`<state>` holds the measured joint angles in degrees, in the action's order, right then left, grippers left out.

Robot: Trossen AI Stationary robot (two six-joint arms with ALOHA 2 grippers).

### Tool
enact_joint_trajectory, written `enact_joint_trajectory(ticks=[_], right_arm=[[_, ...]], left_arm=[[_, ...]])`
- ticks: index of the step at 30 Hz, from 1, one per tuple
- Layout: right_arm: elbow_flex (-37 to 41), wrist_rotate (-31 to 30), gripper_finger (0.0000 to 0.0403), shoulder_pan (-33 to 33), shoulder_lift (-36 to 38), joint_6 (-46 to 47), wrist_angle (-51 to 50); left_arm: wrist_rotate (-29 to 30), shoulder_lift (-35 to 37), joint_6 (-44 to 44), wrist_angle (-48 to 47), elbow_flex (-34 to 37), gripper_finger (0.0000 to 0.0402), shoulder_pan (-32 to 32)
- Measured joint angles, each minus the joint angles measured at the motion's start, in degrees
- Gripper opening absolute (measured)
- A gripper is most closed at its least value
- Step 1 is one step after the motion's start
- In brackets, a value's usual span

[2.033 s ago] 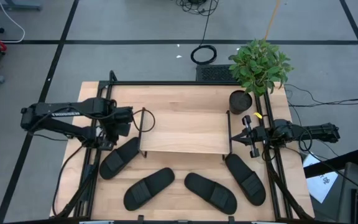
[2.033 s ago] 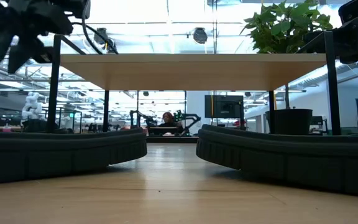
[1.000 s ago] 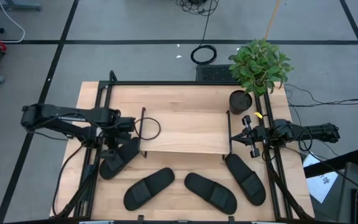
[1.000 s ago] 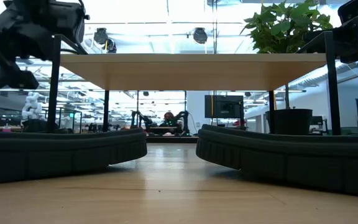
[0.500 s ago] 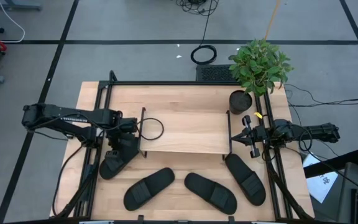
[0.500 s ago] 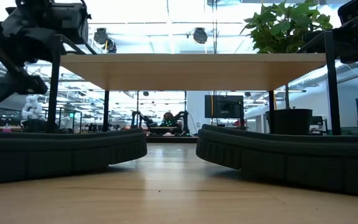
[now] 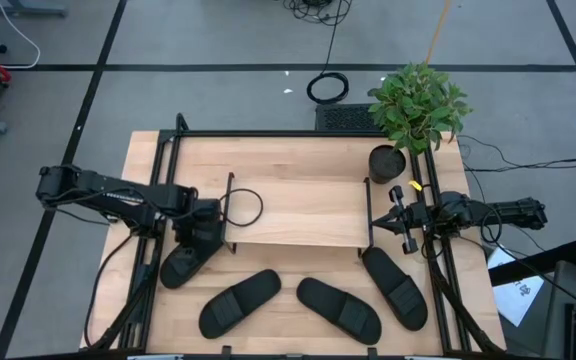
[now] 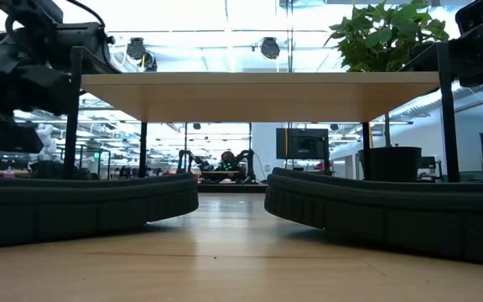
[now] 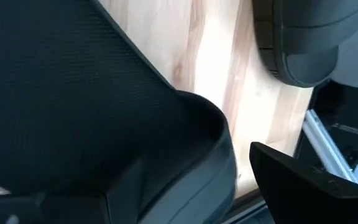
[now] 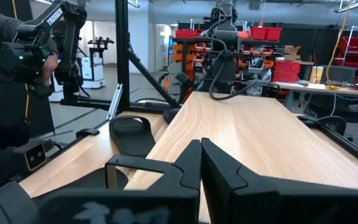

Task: Pick and place slides into the shelf
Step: Put the top left black slipper on the shelf

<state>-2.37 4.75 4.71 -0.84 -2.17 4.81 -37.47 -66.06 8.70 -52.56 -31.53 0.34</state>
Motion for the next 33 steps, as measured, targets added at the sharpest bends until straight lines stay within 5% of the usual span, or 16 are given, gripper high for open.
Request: enact_joint_trajectory(ticks=[11,20,33], right_arm=[[0.00,0.04,0.0000,0.01,0.00,0.01,0.03],[0.00,0.04,0.0000,0.01,0.00,0.00,0.04],[0.00,0.04,0.0000,0.02,0.00,0.00,-0.41]], left_arm=[[0.49,-0.02,3.36,-0.27,0.83,0.0253,-4.59],[-1.87,-0.04,5.89,0.25,-0.54,0.0019,-7.39],[7.40,4.82,12.26,-1.88,-9.75,0.0003,-16.19]])
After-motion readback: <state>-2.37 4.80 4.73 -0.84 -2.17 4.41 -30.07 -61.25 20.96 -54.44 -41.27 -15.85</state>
